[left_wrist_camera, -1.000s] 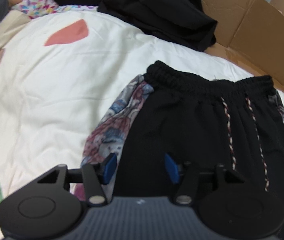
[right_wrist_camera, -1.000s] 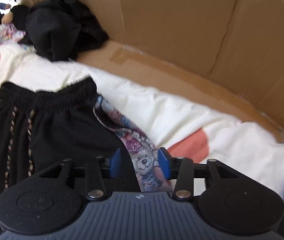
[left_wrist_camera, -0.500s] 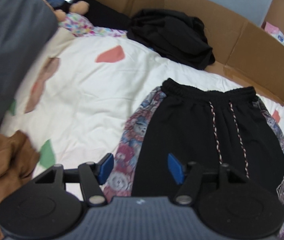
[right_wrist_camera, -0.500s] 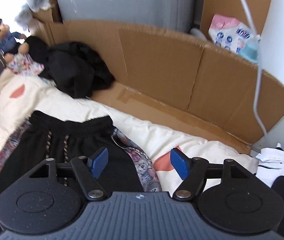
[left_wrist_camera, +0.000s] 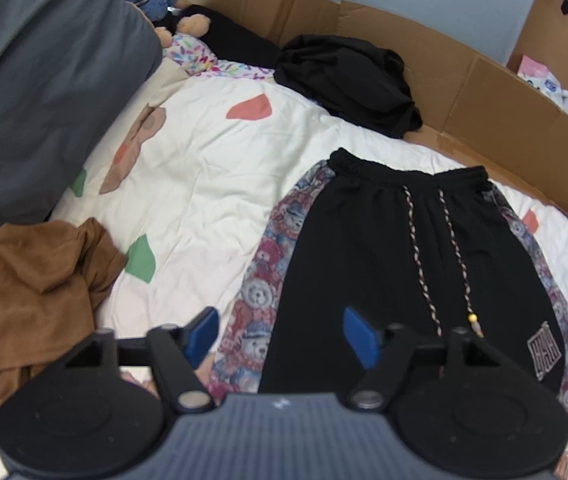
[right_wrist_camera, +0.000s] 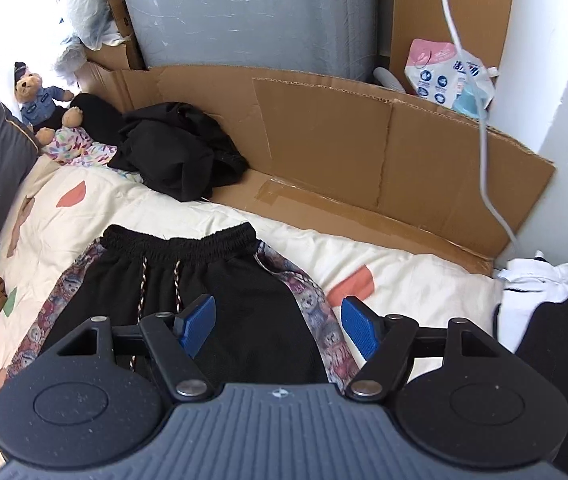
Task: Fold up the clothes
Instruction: 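Lift both open grippers up and away from the flat pants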
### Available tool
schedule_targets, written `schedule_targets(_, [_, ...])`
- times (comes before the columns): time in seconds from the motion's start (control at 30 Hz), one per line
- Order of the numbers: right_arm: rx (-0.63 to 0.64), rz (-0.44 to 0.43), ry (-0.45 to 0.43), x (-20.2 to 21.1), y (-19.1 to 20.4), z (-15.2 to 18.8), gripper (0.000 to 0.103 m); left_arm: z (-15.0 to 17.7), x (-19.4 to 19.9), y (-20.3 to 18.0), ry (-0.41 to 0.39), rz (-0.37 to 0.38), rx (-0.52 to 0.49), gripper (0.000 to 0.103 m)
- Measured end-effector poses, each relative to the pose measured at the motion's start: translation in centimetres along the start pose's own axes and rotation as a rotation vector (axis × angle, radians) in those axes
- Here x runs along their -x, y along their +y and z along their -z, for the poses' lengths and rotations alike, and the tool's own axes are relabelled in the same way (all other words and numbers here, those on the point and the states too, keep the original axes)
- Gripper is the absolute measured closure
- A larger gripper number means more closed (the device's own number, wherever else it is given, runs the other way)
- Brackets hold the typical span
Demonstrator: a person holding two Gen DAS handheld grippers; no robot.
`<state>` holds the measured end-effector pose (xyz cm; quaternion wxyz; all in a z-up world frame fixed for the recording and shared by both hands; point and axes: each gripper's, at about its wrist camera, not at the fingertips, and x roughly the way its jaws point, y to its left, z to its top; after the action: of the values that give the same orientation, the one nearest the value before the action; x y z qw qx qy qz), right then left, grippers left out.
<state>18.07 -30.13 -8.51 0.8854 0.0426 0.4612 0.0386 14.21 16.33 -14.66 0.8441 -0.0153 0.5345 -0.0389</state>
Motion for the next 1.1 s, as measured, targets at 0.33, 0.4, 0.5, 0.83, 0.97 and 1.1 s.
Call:
schedule_targets(0.33, [0.014, -0.03, -0.04, 3.1, 2.0, 2.0, 0.028, 2.9, 1.8, 0.3, -0.035, -0.059, -0.019, 0.026])
schedule_targets(0.4, [0.015, -0.016, -0.058, 3.6, 2.4, 2.1, 0.028, 3.4, 2.3, 0.9, -0.049, -0.061, -0.02, 0.026])
schedule_targets(0.5, [0.017, -0.026, -0.058, 3.9, 2.8, 2.2, 0.027, 4.1, 2.6, 1.7, -0.041, -0.049, -0.034, 0.026])
schedule_targets(0.83, [0.039, -0.041, -0.01, 3.5, 4.4, 3.7, 0.027, 6.4, 3.1, 5.1, -0.017, -0.041, 0.029, 0.023])
schedule_targets(0.97, [0.041, -0.028, 0.003, 3.5, 4.3, 4.2, 0.027, 7.4, 2.6, 6.0, -0.016, -0.019, 0.068, 0.022])
schedule_targets(1.1, [0.037, -0.033, 0.011, 3.4, 4.3, 4.6, 0.027, 7.5, 2.2, 5.7, -0.009, 0.001, 0.078, 0.022])
